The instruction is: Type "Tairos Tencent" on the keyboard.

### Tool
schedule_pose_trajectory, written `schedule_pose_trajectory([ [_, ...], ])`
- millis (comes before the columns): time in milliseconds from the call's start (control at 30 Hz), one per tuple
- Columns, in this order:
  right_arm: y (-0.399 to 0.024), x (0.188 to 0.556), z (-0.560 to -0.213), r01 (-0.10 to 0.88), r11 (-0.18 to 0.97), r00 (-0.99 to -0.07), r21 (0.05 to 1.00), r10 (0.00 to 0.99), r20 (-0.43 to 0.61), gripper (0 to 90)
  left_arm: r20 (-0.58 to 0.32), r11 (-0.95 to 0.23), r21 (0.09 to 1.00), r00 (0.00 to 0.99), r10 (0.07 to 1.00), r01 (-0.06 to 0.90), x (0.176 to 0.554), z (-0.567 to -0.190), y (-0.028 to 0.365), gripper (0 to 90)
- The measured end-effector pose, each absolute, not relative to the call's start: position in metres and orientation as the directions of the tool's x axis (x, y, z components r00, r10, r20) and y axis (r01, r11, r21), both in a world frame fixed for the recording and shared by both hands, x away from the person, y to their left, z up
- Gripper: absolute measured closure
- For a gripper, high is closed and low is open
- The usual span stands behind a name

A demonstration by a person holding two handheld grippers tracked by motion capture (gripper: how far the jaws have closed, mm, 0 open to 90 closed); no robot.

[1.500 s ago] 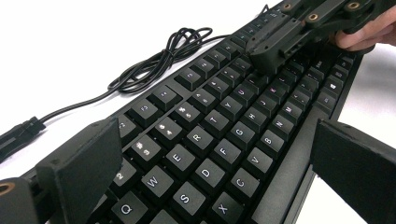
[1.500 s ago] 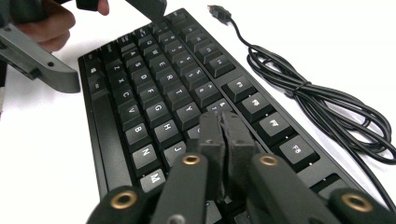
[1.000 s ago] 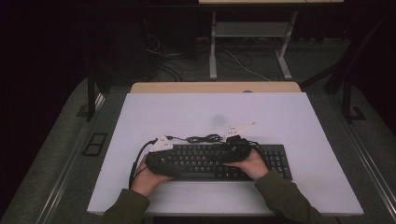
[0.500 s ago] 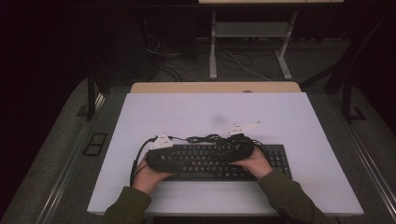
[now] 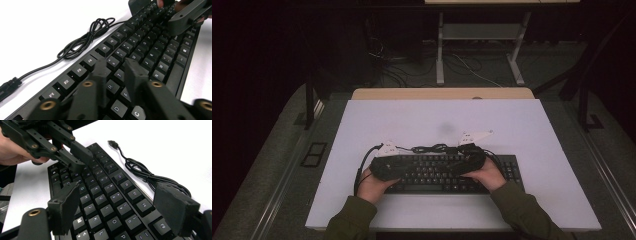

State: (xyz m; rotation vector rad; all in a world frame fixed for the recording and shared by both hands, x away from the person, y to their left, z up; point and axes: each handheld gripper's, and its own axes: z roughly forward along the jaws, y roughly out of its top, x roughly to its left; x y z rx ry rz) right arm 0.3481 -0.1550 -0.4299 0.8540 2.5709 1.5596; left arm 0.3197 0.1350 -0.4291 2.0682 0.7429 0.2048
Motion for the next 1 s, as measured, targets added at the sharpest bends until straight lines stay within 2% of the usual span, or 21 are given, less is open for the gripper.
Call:
schedule_pose_trajectory([
  [167, -0.1557, 0.3483, -0.4298, 0.440, 0.351, -0.851, 0.827, 0.458, 0.258, 20.8, -0.144, -0.420, 0.794, 0.806, 0.575, 0.441, 0.3215, -0.4285, 0.1344, 88.6],
  [200, -0.1560, 0.3484, -0.4296, 0.440, 0.350, -0.850, 0.827, 0.458, 0.258, 20.8, -0.142, -0.424, 0.791, 0.807, 0.574, 0.441, 0.3222, -0.4284, 0.1343, 89.3],
  [1000, -0.1569, 0.3484, -0.4284, 0.438, 0.349, -0.850, 0.829, 0.461, 0.255, 20.7, -0.137, -0.470, 0.755, 0.811, 0.569, 0.457, 0.3248, -0.4357, 0.1303, 89.4],
])
